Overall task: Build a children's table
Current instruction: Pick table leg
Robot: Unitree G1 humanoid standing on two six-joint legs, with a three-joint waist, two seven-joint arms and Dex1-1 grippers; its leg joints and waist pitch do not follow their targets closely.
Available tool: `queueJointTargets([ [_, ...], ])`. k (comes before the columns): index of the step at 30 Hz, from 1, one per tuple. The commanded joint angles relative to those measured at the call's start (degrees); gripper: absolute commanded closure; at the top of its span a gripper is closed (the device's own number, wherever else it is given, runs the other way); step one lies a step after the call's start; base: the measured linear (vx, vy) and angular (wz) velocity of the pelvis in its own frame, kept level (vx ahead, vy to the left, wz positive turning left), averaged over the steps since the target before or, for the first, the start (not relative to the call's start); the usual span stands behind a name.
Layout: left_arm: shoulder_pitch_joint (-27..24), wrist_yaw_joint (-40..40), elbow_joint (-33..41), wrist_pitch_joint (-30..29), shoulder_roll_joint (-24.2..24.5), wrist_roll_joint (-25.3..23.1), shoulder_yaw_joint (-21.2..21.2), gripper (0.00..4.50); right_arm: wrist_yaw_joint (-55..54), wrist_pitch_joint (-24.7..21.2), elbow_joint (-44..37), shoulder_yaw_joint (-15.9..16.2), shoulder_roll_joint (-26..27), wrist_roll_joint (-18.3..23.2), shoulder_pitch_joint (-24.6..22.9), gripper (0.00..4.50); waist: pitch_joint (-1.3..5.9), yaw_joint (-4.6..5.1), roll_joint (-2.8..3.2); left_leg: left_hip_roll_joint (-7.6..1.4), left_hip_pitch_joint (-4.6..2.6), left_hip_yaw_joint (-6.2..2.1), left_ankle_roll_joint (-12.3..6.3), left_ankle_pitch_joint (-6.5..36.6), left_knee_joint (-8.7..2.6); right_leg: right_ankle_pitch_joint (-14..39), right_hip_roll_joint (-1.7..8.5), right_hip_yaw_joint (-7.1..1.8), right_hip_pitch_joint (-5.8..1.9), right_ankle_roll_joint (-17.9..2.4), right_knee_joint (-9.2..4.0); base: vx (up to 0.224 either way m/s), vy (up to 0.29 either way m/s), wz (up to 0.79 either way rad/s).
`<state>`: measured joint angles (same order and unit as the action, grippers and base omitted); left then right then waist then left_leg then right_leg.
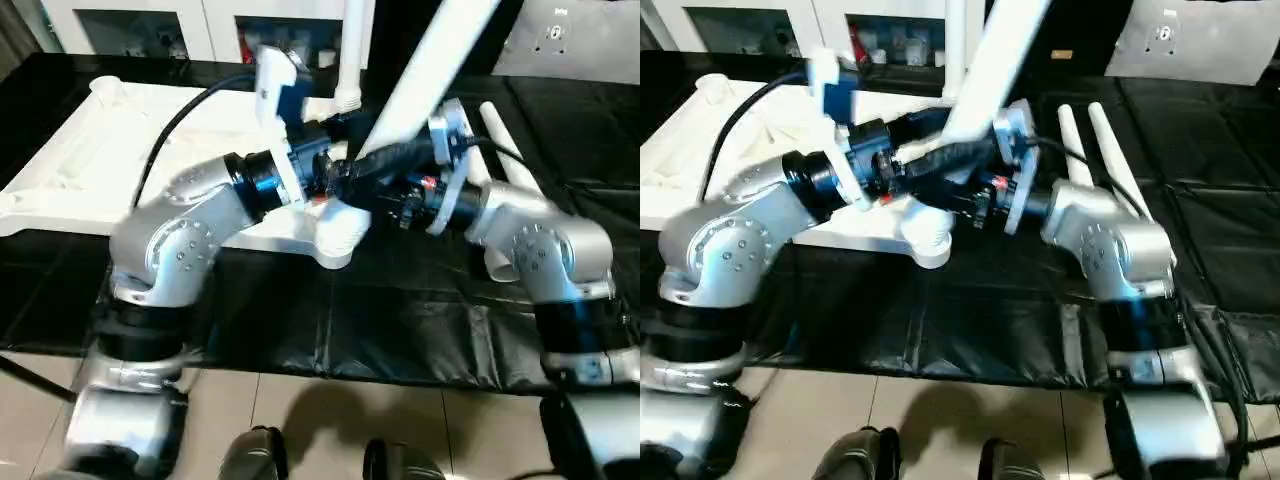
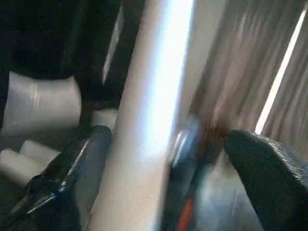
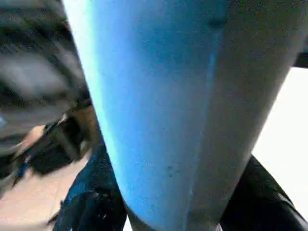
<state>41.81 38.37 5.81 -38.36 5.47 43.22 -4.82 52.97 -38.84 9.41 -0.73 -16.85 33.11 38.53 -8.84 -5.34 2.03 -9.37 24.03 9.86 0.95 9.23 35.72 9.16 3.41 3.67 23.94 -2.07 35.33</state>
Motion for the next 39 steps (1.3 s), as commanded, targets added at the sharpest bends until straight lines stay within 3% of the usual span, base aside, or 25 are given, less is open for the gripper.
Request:
queueJointTargets([
  [1,0.8,-2.1,-0.1,0.5,-0.2,3.3,-3.2,0.11,-1.9,-0.4,-0.5,-1.2,0.2,0.3,-0.6,2.57,6.99,-0.17,-0.4,-3.31,-1.63,-1.18,-2.83,5.7,-3.44,9.5,5.12,-2.69,-3.71,-14.8,-3.43,0.0,0.0,0.0],
  [6,0.7,-6.1,-1.3,1.3,-2.2,5.8,-7.4,0.11,-4.9,0.3,-2.1,-2.5,2.7,1.3,-3.2,2.57,6.69,0.06,-0.33,-3.2,-1.83,-1.21,-2.79,7.4,-3.6,13.7,4.93,-2.68,-3.55,-12.5,-4.13,0.0,0.0,0.0],
  [9,0.2,-9.9,-5.2,2.8,1.2,-3.6,-5.9,0.11,-11.3,4.0,-3.4,-3.4,5.1,-1.6,-5.2,2.57,6.52,0.31,-0.12,-3.37,-2.03,-1.43,-2.59,7.5,-3.95,14.4,4.66,-2.64,-3.13,-10.4,-4.1,0.0,0.0,0.0],
  [11,-1.7,-7.6,-6.4,5.8,6.6,-11.8,-0.5,0.11,-16.2,6.9,-3.6,-3.9,6.2,-4.6,-6.0,2.57,6.5,0.46,-0.17,-3.48,-2.15,-1.74,-2.0,7.7,-4.32,16.2,4.66,-2.67,-2.89,-8.2,-4.33,0.0,0.0,0.0],
  [12,-2.3,-7.0,-6.6,6.6,8.2,-13.6,1.0,0.11,-17.5,7.7,-3.7,-3.8,6.4,-5.6,-6.1,2.57,6.44,0.54,0.1,-3.49,-2.33,-1.61,-1.02,7.8,-4.36,16.2,4.74,-2.75,-2.7,-8.0,-4.17,0.0,0.0,0.0],
  [15,-3.2,-4.6,-7.4,8.6,11.5,-16.0,3.3,0.11,-19.6,10.1,-3.9,-3.2,6.4,-8.1,-6.5,2.57,6.31,0.54,0.31,-3.48,-2.4,-1.42,-0.22,7.7,-4.42,12.9,4.76,-2.91,-2.57,-9.7,-3.87,0.0,0.0,0.0],
  [17,-4.0,-0.3,-9.0,11.0,15.5,-18.2,5.3,0.11,-21.5,9.6,-4.9,-2.9,6.3,-9.4,-7.2,2.57,6.21,0.53,0.13,-3.31,-2.33,-1.39,-0.44,7.4,-4.47,11.9,4.77,-2.98,-2.68,-10.1,-3.79,0.0,0.0,0.0],
  [19,-4.3,2.5,-10.6,13.7,18.1,-21.0,7.6,0.11,-22.9,9.2,-5.6,-2.3,5.8,-10.9,-7.8,2.57,6.17,0.57,0.25,-3.3,-2.4,-1.36,-0.35,7.6,-4.57,12.0,4.81,-3.0,-2.71,-9.9,-3.75,0.0,0.0,0.0],
  [20,-4.5,5.8,-12.9,16.8,20.6,-24.2,10.3,0.11,-23.3,8.6,-6.2,-2.0,5.6,-10.9,-8.4,2.57,6.09,0.78,-0.4,-3.37,-2.35,-1.29,-0.25,7.6,-4.72,11.7,4.76,-3.02,-2.74,-10.1,-3.76,0.0,0.0,0.0],
  [21,-4.6,9.8,-16.4,20.3,23.0,-27.3,13.2,0.11,-23.4,7.6,-6.7,-2.0,5.6,-10.2,-9.1,2.57,6.0,0.66,-0.04,-3.26,-2.39,-1.37,-0.35,8.2,-4.74,13.0,4.93,-3.08,-2.76,-9.8,-3.86,0.0,0.0,0.0],
  [23,-4.3,13.1,-20.3,22.5,24.4,-29.2,15.2,0.11,-22.6,7.0,-7.2,-1.8,5.4,-9.5,-9.8,2.57,5.85,0.84,0.06,-3.27,-2.49,-1.32,0.08,9.5,-4.94,15.0,4.97,-3.21,-2.69,-8.8,-4.0,0.0,0.0,0.0],
  [24,-4.1,14.3,-21.8,23.4,24.8,-29.9,15.9,0.11,-21.9,6.8,-7.4,-1.7,5.3,-9.1,-10.1,2.57,5.88,0.8,-0.04,-3.25,-2.53,-1.31,0.26,9.7,-4.94,15.3,5.1,-3.25,-2.72,-8.5,-4.2,0.0,0.0,0.0],
  [26,-2.7,17.2,-27.9,26.6,25.1,-31.5,17.1,0.11,-21.2,7.2,-7.6,-1.6,5.0,-9.2,-11.0,2.57,5.97,0.89,0.39,-3.45,-2.63,-1.35,0.93,10.1,-4.97,14.5,5.16,-3.21,-2.58,-9.1,-3.95,0.0,0.0,0.0],
  [28,-0.6,20.7,-34.2,30.9,25.8,-33.4,18.9,0.11,-21.3,6.7,-8.1,-1.8,4.9,-9.2,-11.7,2.57,5.98,0.82,0.3,-3.26,-2.7,-1.28,1.11,11.0,-5.0,13.9,5.16,-3.25,-2.57,-9.5,-4.23,0.0,0.0,0.0],
  [29,0.3,23.3,-36.7,32.9,26.1,-33.9,19.6,0.11,-21.4,6.4,-8.6,-2.0,4.8,-9.0,-12.1,2.57,6.02,0.7,0.59,-3.31,-2.62,-1.44,1.26,11.0,-5.03,13.6,5.33,-3.27,-2.74,-9.7,-4.0,0.0,0.0,0.0],
  [31,2.1,26.0,-41.0,34.2,26.0,-34.1,19.7,0.3,-21.6,5.9,-9.5,-2.1,4.5,-8.6,-12.5,2.57,6.17,0.75,0.52,-3.52,-2.63,-1.49,1.52,10.8,-5.09,12.0,5.45,-3.22,-2.81,-10.7,-3.7,0.0,0.0,0.0],
  [33,3.8,27.1,-45.0,35.9,25.6,-34.8,19.8,0.48,-21.6,5.2,-10.3,-2.2,4.2,-8.2,-12.9,2.57,6.04,0.72,0.83,-3.52,-2.63,-1.44,1.65,11.3,-5.0,10.5,5.44,-3.18,-2.74,-12.2,-3.49,0.0,0.0,0.0],
  [36,5.7,29.2,-50.0,38.4,25.2,-36.4,20.7,0.76,-20.7,3.4,-11.2,-2.2,3.8,-7.1,-13.2,2.57,5.88,0.61,0.54,-3.45,-2.52,-1.38,1.21,11.6,-5.02,11.1,5.66,-3.28,-2.98,-12.4,-3.84,0.0,0.0,0.0],
  [39,9.6,31.3,-60.5,43.0,23.2,-39.1,21.9,0.9,-19.2,2.9,-12.8,-2.0,3.3,-6.0,-13.8,2.57,5.91,0.47,0.54,-3.49,-2.52,-1.42,0.98,11.6,-5.02,11.2,5.7,-3.27,-3.08,-12.4,-3.99,0.0,0.0,0.0],
])
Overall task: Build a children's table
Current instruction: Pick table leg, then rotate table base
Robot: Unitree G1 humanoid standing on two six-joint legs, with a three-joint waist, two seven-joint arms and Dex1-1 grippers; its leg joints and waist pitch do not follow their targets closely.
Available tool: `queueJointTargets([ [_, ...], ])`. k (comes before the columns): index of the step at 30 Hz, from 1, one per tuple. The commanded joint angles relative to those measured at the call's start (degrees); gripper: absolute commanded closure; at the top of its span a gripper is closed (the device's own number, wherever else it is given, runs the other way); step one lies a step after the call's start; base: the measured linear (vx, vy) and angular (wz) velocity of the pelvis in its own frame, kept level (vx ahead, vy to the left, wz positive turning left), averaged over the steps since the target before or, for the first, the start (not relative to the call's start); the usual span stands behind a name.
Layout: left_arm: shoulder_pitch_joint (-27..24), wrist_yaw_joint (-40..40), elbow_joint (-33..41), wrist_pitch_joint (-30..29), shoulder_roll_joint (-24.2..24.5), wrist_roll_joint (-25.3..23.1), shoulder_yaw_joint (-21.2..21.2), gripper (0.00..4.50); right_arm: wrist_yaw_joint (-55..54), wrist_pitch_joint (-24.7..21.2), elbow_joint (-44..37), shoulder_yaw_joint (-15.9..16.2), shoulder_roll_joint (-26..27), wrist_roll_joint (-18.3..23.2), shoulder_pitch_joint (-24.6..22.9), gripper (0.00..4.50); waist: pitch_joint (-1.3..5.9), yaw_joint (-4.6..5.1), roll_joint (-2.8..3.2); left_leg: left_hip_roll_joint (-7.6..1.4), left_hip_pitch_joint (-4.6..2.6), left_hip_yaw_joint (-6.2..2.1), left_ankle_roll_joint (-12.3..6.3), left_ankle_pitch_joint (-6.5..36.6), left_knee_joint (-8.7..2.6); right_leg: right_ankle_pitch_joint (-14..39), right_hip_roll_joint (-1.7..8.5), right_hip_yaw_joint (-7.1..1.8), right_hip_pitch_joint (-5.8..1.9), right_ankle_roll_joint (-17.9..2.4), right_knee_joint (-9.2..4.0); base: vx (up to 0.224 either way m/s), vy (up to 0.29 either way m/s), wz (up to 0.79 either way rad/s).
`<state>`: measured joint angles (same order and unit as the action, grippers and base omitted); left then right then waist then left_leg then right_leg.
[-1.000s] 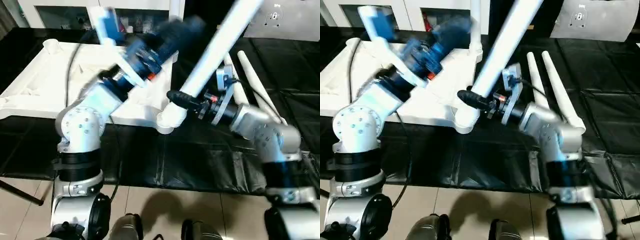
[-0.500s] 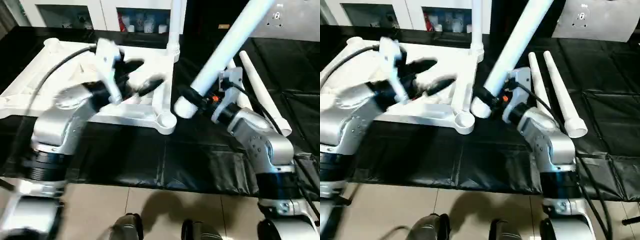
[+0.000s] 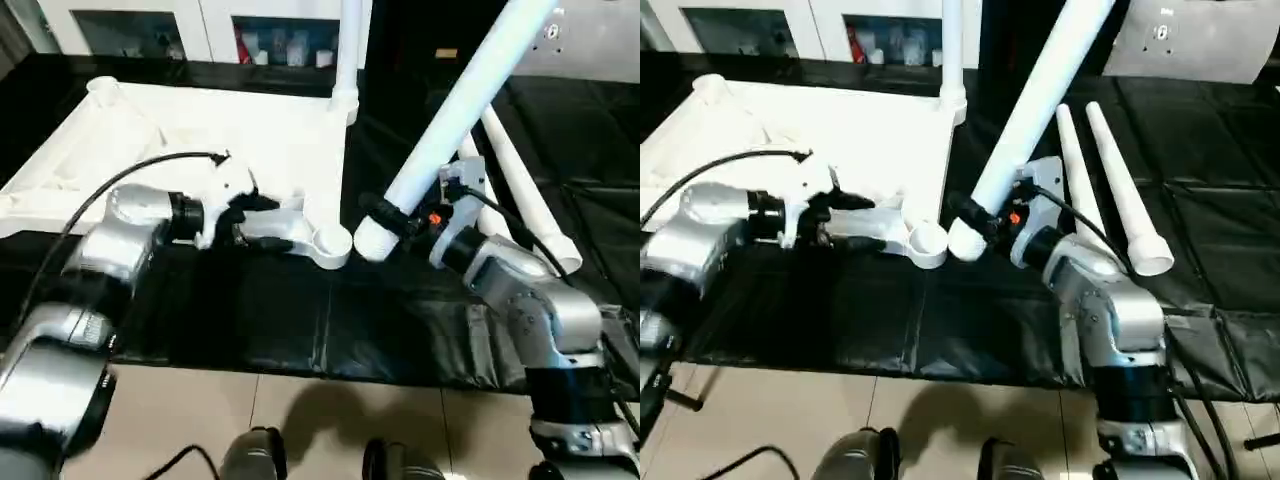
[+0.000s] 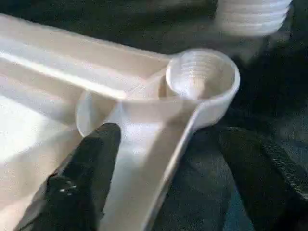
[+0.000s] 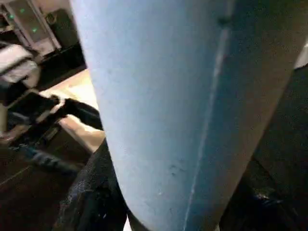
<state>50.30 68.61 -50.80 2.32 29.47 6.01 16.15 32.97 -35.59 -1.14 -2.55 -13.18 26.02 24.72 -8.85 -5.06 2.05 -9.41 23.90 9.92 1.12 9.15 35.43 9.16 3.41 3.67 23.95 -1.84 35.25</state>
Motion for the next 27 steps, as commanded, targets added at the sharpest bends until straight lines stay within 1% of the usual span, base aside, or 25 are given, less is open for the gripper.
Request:
queueJointTargets([
  [1,1.1,1.1,-3.9,2.3,-0.8,-1.9,0.9,1.01,0.8,-0.3,-2.3,-0.2,-0.4,1.1,0.0,2.57,5.88,0.12,0.62,-3.51,-2.45,-1.49,0.84,11.8,-4.68,10.9,5.74,-3.28,-3.04,-12.7,-3.82,0.0,0.0,0.0],
  [2,1.6,1.3,-5.5,3.2,-1.2,-2.5,1.1,1.12,0.9,-0.5,-2.4,-0.1,-0.6,1.3,0.0,2.57,5.92,0.18,0.59,-3.63,-2.41,-1.59,0.76,11.5,-4.74,10.1,5.87,-3.27,-3.14,-13.2,-3.66,0.0,0.0,0.0],
  [3,2.1,1.5,-7.3,4.0,-1.5,-3.4,1.7,1.23,1.2,-0.9,-3.0,0.1,-0.8,1.7,0.0,2.57,5.77,0.29,0.74,-3.63,-2.39,-1.6,0.74,11.8,-4.76,10.0,5.77,-3.24,-3.06,-13.6,-3.7,0.0,0.0,0.0],
  [4,2.1,1.5,-7.3,4.0,-1.5,-3.4,1.7,1.23,1.2,-0.9,-3.0,0.1,-0.8,1.7,0.0,2.57,5.78,0.26,0.65,-3.65,-2.49,-1.57,0.73,12.1,-4.77,10.1,5.76,-3.24,-3.07,-13.6,-3.76,0.0,0.0,0.0],
  [5,2.3,1.6,-8.0,4.5,-1.6,-3.9,2.0,1.34,1.3,-1.1,-3.3,0.2,-1.0,1.9,0.0,2.57,5.66,0.27,0.81,-3.72,-2.5,-1.6,0.86,12.8,-4.81,10.4,5.84,-3.29,-3.01,-13.9,-3.75,0.0,0.0,0.0],
  [6,3.3,1.0,-10.5,6.1,-2.0,-5.5,2.5,1.46,1.5,-1.5,-4.0,0.2,-1.3,2.2,-0.1,2.57,5.65,0.23,0.97,-3.66,-2.51,-1.65,0.96,13.1,-4.76,10.8,5.87,-3.28,-3.08,-14.0,-3.76,0.0,0.0,0.0],
  [7,3.8,0.4,-11.8,7.0,-2.2,-6.1,2.5,1.57,1.5,-1.7,-4.3,0.2,-1.4,2.3,-0.1,2.57,5.61,0.25,0.86,-3.63,-2.53,-1.6,0.95,13.3,-4.8,11.0,5.79,-3.26,-3.07,-13.9,-3.9,0.0,0.0,0.0],
  [8,4.3,0.1,-12.7,7.2,-2.5,-6.3,2.3,1.63,1.5,-1.9,-4.6,0.1,-1.5,2.4,-0.2,2.57,5.72,0.22,0.74,-3.64,-2.55,-1.64,0.87,12.9,-4.75,10.5,5.84,-3.3,-3.24,-13.9,-3.81,0.0,0.0,0.0],
  [10,5.2,-0.2,-14.4,7.9,-2.8,-6.6,2.1,1.69,1.6,-2.2,-4.9,-0.1,-1.7,2.5,-0.3,2.57,5.61,0.21,0.92,-3.69,-2.53,-1.67,0.89,12.9,-4.8,10.4,5.87,-3.26,-3.16,-14.3,-3.78,0.0,0.0,0.0],
  [11,5.6,-0.3,-15.2,8.4,-3.0,-6.9,2.0,1.78,1.6,-2.3,-5.1,-0.1,-1.8,2.6,-0.4,2.57,5.63,0.12,0.92,-3.8,-2.63,-1.7,0.97,13.1,-4.75,10.3,6.01,-3.29,-3.18,-14.6,-3.78,0.0,0.0,0.0],
  [12,6.3,-0.2,-16.7,9.3,-3.3,-7.4,1.7,1.91,1.7,-2.4,-5.4,0.1,-2.1,2.7,-0.6,2.57,5.57,0.17,0.85,-3.66,-2.55,-1.62,0.87,13.1,-4.75,10.2,5.86,-3.27,-3.18,-14.7,-3.89,0.0,0.0,0.0],
  [14,6.6,-0.4,-17.1,9.5,-3.4,-7.6,1.6,2.07,1.8,-2.5,-5.6,0.2,-2.2,2.8,-0.7,2.57,5.62,0.16,0.87,-3.8,-2.59,-1.72,0.94,13.1,-4.83,9.8,5.89,-3.26,-3.23,-14.8,-3.75,0.0,0.0,0.0],
  [15,6.9,-0.7,-17.5,10.0,-3.5,-7.8,1.6,2.13,1.9,-2.8,-5.6,0.2,-2.3,2.9,-0.7,2.57,5.57,0.2,0.76,-3.8,-2.62,-1.68,0.82,13.1,-4.81,9.6,5.93,-3.28,-3.21,-14.9,-3.75,0.0,0.0,0.0],
  [16,7.0,-0.8,-17.6,10.1,-3.5,-7.9,1.5,2.13,1.9,-2.8,-5.6,0.3,-2.3,3.0,-0.8,2.57,5.58,0.17,0.78,-3.82,-2.64,-1.68,0.76,13.1,-4.81,9.6,5.95,-3.29,-3.19,-15.0,-3.76,0.0,0.0,0.0],
  [17,7.3,-1.0,-18.0,10.3,-3.6,-8.0,1.4,2.23,2.0,-2.8,-5.6,0.3,-2.4,3.0,-0.7,2.57,5.53,0.17,0.78,-3.83,-2.6,-1.68,0.74,13.2,-4.83,9.8,5.94,-3.26,-3.21,-15.2,-3.71,0.0,0.0,0.0],
  [18,7.6,-1.2,-18.6,10.7,-3.7,-8.3,1.3,2.47,2.2,-2.9,-5.7,0.4,-2.6,2.9,-0.7,2.57,5.52,0.28,0.61,-3.7,-2.55,-1.57,0.53,13.0,-4.74,9.9,5.94,-3.29,-3.25,-15.2,-3.87,0.0,0.0,0.0],
  [20,8.1,-1.5,-19.5,11.5,-3.8,-8.8,1.1,2.53,2.5,-3.1,-5.9,0.7,-2.7,2.9,-0.6,2.57,5.58,0.19,0.72,-3.73,-2.53,-1.61,0.37,12.7,-4.72,10.2,6.0,-3.28,-3.32,-15.0,-3.86,0.0,0.0,0.0],
  [21,8.3,-1.5,-19.7,11.6,-3.8,-8.8,1.0,2.57,2.6,-3.2,-5.9,0.7,-2.8,3.0,-0.6,2.57,5.58,0.21,0.67,-3.76,-2.54,-1.66,0.35,12.7,-4.75,10.2,5.94,-3.25,-3.29,-14.9,-3.85,0.0,0.0,0.0],
  [24,8.8,-1.7,-20.6,12.3,-3.9,-9.0,0.6,2.91,2.9,-3.2,-5.9,0.9,-3.0,3.0,-0.5,2.57,5.53,0.19,0.7,-3.86,-2.64,-1.64,0.42,13.0,-4.79,10.1,5.99,-3.28,-3.18,-15.1,-3.87,0.0,0.0,0.0],
  [25,8.9,-1.7,-20.9,12.6,-3.8,-9.3,0.6,2.95,3.0,-3.3,-6.2,1.2,-3.1,3.1,-0.6,2.57,5.54,0.08,0.98,-3.87,-2.67,-1.71,0.6,13.2,-4.77,10.3,6.02,-3.27,-3.2,-15.2,-3.81,0.0,0.0,0.0],
  [26,9.0,-1.6,-21.0,12.7,-3.8,-9.4,0.6,2.96,3.0,-3.3,-6.3,1.2,-3.1,3.1,-0.7,2.57,5.5,0.15,0.84,-3.86,-2.63,-1.67,0.61,13.3,-4.82,10.3,5.98,-3.28,-3.21,-15.1,-3.91,0.0,0.0,0.0],
  [27,9.1,-1.6,-21.1,12.8,-3.8,-9.5,0.5,3.19,3.0,-3.4,-6.4,1.3,-3.1,3.2,-0.7,2.57,5.48,0.15,0.83,-3.86,-2.62,-1.68,0.68,13.5,-4.83,10.3,6.0,-3.3,-3.22,-15.2,-3.88,0.0,0.0,0.0],
])
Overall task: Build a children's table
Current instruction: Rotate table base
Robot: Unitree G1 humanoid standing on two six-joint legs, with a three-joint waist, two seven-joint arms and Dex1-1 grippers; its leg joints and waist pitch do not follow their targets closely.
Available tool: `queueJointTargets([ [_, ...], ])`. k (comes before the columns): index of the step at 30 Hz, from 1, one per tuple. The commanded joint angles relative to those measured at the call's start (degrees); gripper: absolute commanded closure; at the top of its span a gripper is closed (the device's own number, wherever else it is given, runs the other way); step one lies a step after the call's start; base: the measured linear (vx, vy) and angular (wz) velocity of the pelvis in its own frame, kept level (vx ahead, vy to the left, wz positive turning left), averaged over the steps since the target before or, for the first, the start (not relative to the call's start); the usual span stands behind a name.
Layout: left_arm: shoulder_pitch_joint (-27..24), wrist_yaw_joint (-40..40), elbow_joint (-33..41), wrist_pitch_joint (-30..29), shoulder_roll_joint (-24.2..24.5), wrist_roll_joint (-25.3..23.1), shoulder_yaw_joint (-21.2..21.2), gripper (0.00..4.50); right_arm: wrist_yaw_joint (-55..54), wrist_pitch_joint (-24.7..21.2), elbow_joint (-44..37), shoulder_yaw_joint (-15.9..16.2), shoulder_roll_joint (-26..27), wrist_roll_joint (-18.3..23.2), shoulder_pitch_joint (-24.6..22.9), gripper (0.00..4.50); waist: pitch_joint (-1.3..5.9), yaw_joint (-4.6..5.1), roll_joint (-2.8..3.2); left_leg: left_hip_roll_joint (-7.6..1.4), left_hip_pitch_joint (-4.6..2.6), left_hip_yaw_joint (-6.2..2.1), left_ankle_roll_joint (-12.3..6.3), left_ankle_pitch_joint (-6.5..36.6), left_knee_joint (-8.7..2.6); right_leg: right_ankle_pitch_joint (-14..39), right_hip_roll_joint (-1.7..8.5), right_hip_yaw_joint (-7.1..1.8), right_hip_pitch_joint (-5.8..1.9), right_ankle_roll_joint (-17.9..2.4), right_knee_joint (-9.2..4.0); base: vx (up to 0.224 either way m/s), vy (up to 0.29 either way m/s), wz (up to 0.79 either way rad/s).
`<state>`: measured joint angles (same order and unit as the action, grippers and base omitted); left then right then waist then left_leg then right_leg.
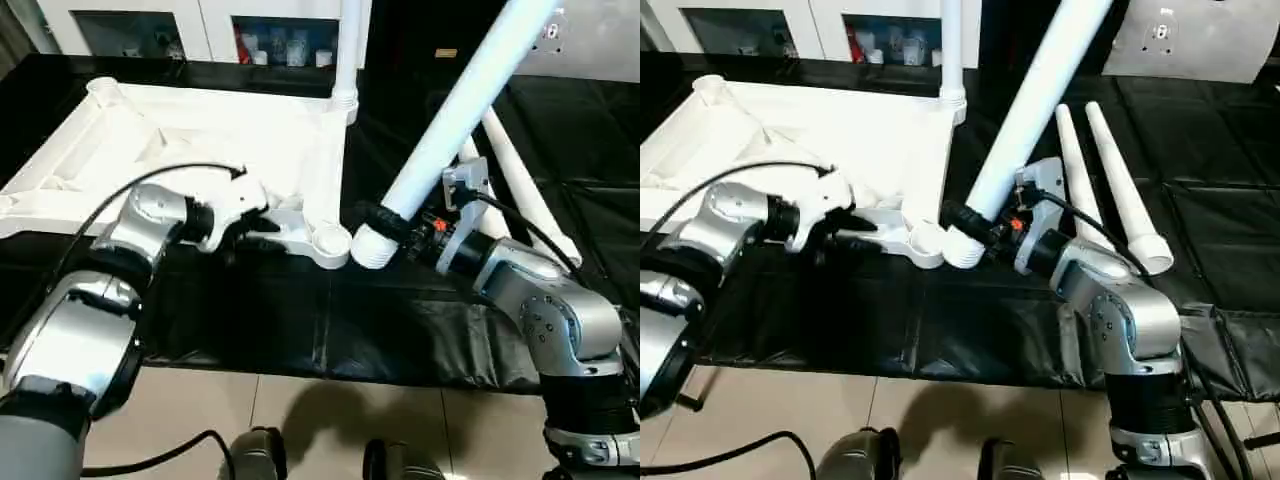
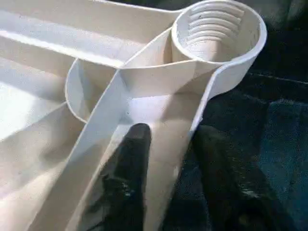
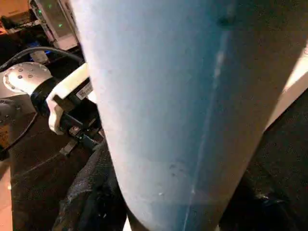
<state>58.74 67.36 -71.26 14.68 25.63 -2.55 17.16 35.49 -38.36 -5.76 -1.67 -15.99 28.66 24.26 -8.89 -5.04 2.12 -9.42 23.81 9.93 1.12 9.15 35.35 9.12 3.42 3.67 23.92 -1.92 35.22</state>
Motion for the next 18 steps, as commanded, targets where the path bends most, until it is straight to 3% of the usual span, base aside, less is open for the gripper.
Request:
queueJointTargets([
  [1,0.7,-0.3,-0.8,0.5,0.0,-1.0,-0.6,3.19,0.5,-0.6,-1.9,0.5,-0.3,0.6,-0.3,2.57,5.49,0.12,0.74,-3.86,-2.53,-1.71,0.71,13.6,-4.78,10.4,6.02,-3.29,-3.18,-15.1,-3.87,0.0,0.0,0.0],
  [3,0.8,-0.7,-0.9,1.3,0.0,-1.4,-0.7,3.38,0.5,-0.5,-1.9,0.6,-0.2,0.6,-0.6,2.57,5.39,0.15,0.46,-3.81,-2.53,-1.7,0.72,14.2,-4.84,11.6,6.05,-3.31,-3.16,-14.9,-4.06,0.0,0.0,0.0],
  [9,1.2,-0.7,-1.8,1.8,-0.3,-2.0,-1.2,3.8,0.8,-0.6,-2.2,1.5,-0.1,0.6,-0.9,2.57,5.1,0.2,0.6,-3.89,-2.81,-1.93,1.67,17.0,-5.11,16.9,6.19,-3.35,-2.98,-13.3,-4.67,0.0,0.0,0.0],
  [18,1.0,-2.1,-2.3,5.5,1.2,-8.0,2.5,4.27,1.4,-0.4,-2.3,1.9,-0.9,0.7,-1.0,2.57,5.14,0.3,0.55,-3.77,-2.95,-1.79,1.39,16.0,-5.25,16.1,6.27,-3.47,-3.33,-13.3,-4.81,0.0,0.0,0.0],
])
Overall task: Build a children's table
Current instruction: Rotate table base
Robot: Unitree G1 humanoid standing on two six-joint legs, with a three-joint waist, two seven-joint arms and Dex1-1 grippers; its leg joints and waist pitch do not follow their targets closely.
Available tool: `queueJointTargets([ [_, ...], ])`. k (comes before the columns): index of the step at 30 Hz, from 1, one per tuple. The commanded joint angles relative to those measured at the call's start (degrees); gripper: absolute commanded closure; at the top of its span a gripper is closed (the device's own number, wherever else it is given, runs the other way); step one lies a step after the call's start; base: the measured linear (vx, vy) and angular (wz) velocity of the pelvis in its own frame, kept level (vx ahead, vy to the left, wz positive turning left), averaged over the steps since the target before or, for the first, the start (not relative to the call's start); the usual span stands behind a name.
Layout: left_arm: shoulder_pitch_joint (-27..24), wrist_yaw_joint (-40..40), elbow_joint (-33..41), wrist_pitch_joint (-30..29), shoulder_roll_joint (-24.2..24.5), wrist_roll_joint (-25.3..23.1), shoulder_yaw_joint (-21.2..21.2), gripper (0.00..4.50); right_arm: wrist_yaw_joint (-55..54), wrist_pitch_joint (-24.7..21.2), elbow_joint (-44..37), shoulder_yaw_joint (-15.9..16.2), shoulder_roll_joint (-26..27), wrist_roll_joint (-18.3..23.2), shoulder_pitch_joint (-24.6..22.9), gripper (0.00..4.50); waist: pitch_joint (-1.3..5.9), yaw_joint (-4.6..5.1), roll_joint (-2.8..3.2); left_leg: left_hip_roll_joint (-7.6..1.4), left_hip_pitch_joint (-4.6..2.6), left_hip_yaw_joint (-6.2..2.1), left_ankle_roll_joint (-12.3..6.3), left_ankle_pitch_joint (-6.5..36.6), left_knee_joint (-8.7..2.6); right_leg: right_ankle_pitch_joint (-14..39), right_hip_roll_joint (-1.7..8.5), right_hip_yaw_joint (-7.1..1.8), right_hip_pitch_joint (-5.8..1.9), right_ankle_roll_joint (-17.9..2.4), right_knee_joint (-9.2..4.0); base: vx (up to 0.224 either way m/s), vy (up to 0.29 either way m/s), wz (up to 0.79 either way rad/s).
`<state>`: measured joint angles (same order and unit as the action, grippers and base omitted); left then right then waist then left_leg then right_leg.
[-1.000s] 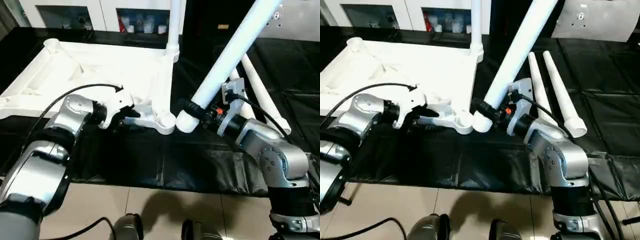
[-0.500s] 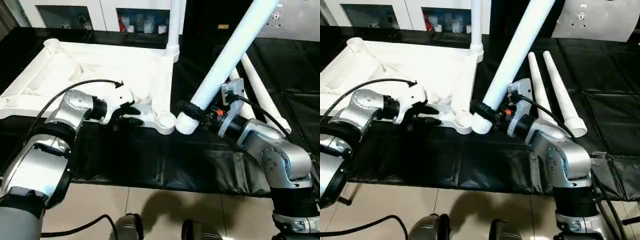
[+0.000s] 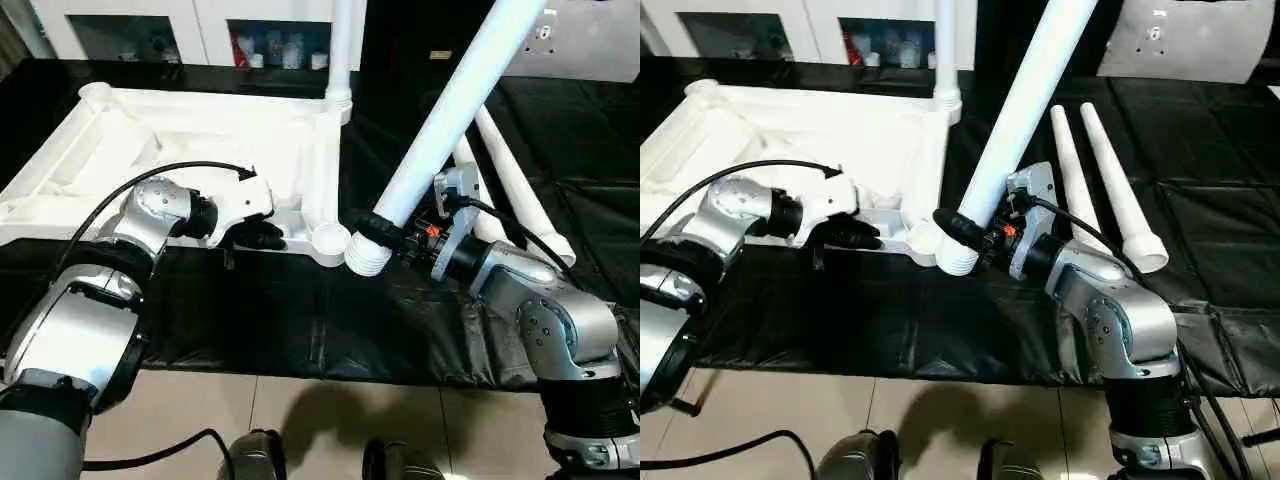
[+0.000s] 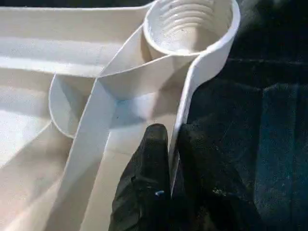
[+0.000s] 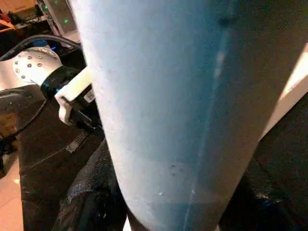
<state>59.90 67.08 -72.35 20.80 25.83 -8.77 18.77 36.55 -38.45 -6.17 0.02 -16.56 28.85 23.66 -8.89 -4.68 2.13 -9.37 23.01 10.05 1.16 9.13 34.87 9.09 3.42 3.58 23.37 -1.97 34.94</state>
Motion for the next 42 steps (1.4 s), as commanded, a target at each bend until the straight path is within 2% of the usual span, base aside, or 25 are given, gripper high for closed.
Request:
queueJointTargets([
  [1,-0.1,-1.7,-1.2,-0.6,1.0,-2.0,0.9,4.29,0.4,-0.3,-1.9,0.3,-0.4,0.5,-0.4,2.57,5.16,-0.06,0.54,-3.8,-2.13,-1.9,1.29,15.8,-4.75,16.1,6.27,-3.39,-2.8,-13.3,-4.53,0.0,0.0,0.0],
  [4,0.1,-1.5,-1.3,-2.0,0.6,-1.9,0.0,4.4,0.5,-0.2,-1.8,0.2,-0.4,0.8,-0.2,2.57,5.15,-0.09,0.41,-3.68,-2.11,-1.83,0.98,15.3,-4.75,17.2,6.16,-3.34,-2.87,-13.0,-4.7,0.0,0.0,0.0],
  [7,0.8,3.5,-1.1,-7.3,-1.2,2.6,-3.8,4.44,0.5,-0.2,-1.7,-0.3,-0.4,1.0,0.3,2.57,5.08,-0.04,0.42,-3.64,-2.25,-1.77,1.07,15.3,-4.75,18.4,6.15,-3.28,-2.77,-13.0,-4.81,0.0,0.0,0.0],
  [9,1.3,3.8,-0.8,-9.7,-2.2,4.2,-5.3,4.46,0.5,-0.1,-1.6,-0.6,-0.5,1.1,0.5,2.57,5.31,-0.07,0.64,-3.82,-2.15,-1.84,0.98,14.4,-4.76,15.7,6.04,-3.23,-2.81,-14.0,-4.48,0.0,0.0,0.0],
  [11,1.6,3.5,-0.3,-11.7,-3.0,5.5,-6.5,4.48,0.4,0.0,-1.5,-0.9,-0.7,1.2,0.8,2.57,5.53,-0.05,0.56,-3.84,-2.03,-1.78,0.66,13.4,-4.67,12.0,5.97,-3.21,-2.95,-15.2,-4.07,0.0,0.0,0.0],
  [16,1.2,4.8,3.3,-20.8,-5.4,9.2,-9.5,4.5,0.1,0.6,-1.1,-1.3,-1.0,0.7,1.0,2.57,5.85,-0.1,0.4,-3.52,-1.63,-1.53,-1.5,9.5,-4.26,6.5,6.12,-3.18,-3.43,-16.9,-3.63,0.0,0.0,0.0],
  [18,-0.2,1.6,6.9,-25.0,-6.4,9.3,-10.0,4.5,-0.5,1.0,-0.8,-1.3,-0.9,0.1,1.1,2.57,5.83,-0.15,0.38,-3.56,-1.41,-1.56,-2.4,8.7,-4.2,6.3,6.08,-3.09,-3.5,-17.0,-3.7,0.0,0.0,0.0],
  [22,-2.3,-5.0,12.0,-31.8,-7.5,9.0,-10.7,4.5,-1.5,1.6,-0.6,-1.1,-0.5,-0.8,1.2,2.57,5.73,-0.07,0.57,-3.77,-1.57,-1.63,-2.2,10.1,-4.26,8.4,5.91,-2.99,-3.31,-17.0,-3.87,0.0,0.0,0.0],
  [23,-3.5,-6.8,14.8,-34.1,-7.9,9.5,-11.2,4.5,-1.9,1.8,-0.5,-1.0,-0.3,-1.1,1.1,2.57,5.74,-0.05,0.34,-3.68,-1.62,-1.6,-2.09,10.7,-4.3,9.5,5.88,-2.98,-3.34,-16.6,-4.07,0.0,0.0,0.0],
  [24,-4.9,-8.7,17.9,-36.3,-8.3,9.7,-11.6,4.5,-2.3,2.0,-0.4,-0.9,-0.1,-1.4,1.1,2.57,5.72,0.03,0.32,-3.91,-1.49,-1.71,-1.81,10.5,-4.35,9.3,6.04,-3.04,-3.5,-16.9,-3.75,0.0,0.0,0.0],
  [25,-6.0,-9.6,20.5,-37.3,-8.5,9.6,-11.8,4.5,-2.6,2.2,-0.4,-0.8,0.0,-1.6,1.0,2.57,5.62,0.08,0.4,-3.82,-1.48,-1.7,-1.88,10.7,-4.33,10.0,6.0,-3.0,-3.34,-16.7,-3.96,0.0,0.0,0.0],
  [26,-10.7,-11.1,30.8,-41.9,-9.2,9.3,-11.6,4.5,-3.2,2.5,-0.2,-0.4,0.3,-2.2,0.9,2.58,5.66,0.37,0.28,-4.2,-1.53,-1.78,-1.67,10.8,-4.45,10.5,6.15,-3.12,-3.44,-16.7,-3.87,0.0,0.0,0.0],
  [27,-10.8,-11.1,31.1,-42.0,-9.2,9.3,-11.6,4.5,-3.2,2.5,-0.2,-0.4,0.3,-2.2,0.9,2.58,5.63,0.53,0.31,-4.07,-1.47,-1.7,-1.94,10.5,-4.41,10.7,6.01,-3.1,-3.32,-16.4,-4.06,0.0,0.0,0.0],
  [29,-16.0,-10.8,41.5,-43.5,-9.0,7.9,-10.1,4.5,-3.4,2.9,-0.1,-0.2,0.5,-2.5,0.9,2.59,5.61,0.63,0.5,-3.91,-1.48,-1.55,-2.26,10.4,-4.37,11.6,5.7,-3.07,-3.07,-15.8,-4.32,0.0,0.0,0.0],
  [30,-16.6,-10.8,42.9,-43.8,-8.9,7.7,-9.9,4.5,-3.4,3.0,-0.1,-0.2,0.5,-2.5,0.9,2.59,5.65,0.68,0.56,-4.14,-1.44,-1.71,-2.13,10.8,-4.5,11.7,5.82,-3.11,-3.2,-15.4,-4.2,0.0,0.0,0.0],
  [33,-21.6,-8.9,55.0,-43.1,-6.5,7.4,-7.3,4.5,-3.9,3.5,0.2,-0.7,0.6,-2.5,1.2,2.59,5.41,0.79,0.73,-3.98,-1.64,-1.64,-1.52,12.7,-4.74,14.1,5.48,-3.11,-2.78,-14.0,-4.5,0.0,0.0,0.0],
  [34,-21.8,-8.8,55.3,-43.1,-6.4,7.5,-7.2,4.5,-3.9,3.5,0.2,-0.7,0.6,-2.5,1.2,2.59,5.52,0.73,0.74,-4.16,-1.65,-1.83,-1.18,12.9,-4.8,14.2,5.7,-3.15,-2.95,-13.8,-4.38,0.0,0.0,0.0],
  [35,-22.6,-8.8,58.1,-43.6,-5.1,7.5,-6.5,4.5,-3.9,3.8,0.4,-0.9,0.4,-2.7,1.2,2.59,5.41,0.88,0.75,-3.96,-1.74,-1.71,-0.72,13.9,-4.88,15.4,5.43,-3.16,-2.66,-13.2,-4.49,0.0,0.0,0.0],
  [37,-23.3,-9.7,60.2,-44.2,-3.9,6.4,-6.0,4.5,-3.9,3.9,0.5,-1.1,0.3,-2.9,1.2,2.59,5.32,0.85,0.86,-3.89,-1.8,-1.7,-0.45,14.3,-4.93,16.1,5.37,-3.16,-2.53,-12.8,-4.6,0.0,0.0,0.0],
  [39,-23.8,-12.5,62.5,-47.2,-4.8,7.0,-8.1,4.5,-4.0,4.1,0.3,-1.1,0.2,-3.2,0.9,2.59,5.32,0.96,0.85,-3.87,-1.75,-1.7,0.07,14.3,-4.91,15.8,5.36,-3.18,-2.57,-12.7,-4.48,0.0,0.0,0.0],
  [42,-24.2,-12.0,63.3,-48.0,-4.9,7.9,-8.6,3.99,-4.0,4.4,0.2,-0.8,0.1,-3.6,0.5,2.59,5.45,0.91,0.8,-3.63,-1.57,-1.66,-0.15,13.4,-4.77,15.0,5.32,-3.16,-2.67,-12.7,-4.55,0.0,0.0,0.0],
])
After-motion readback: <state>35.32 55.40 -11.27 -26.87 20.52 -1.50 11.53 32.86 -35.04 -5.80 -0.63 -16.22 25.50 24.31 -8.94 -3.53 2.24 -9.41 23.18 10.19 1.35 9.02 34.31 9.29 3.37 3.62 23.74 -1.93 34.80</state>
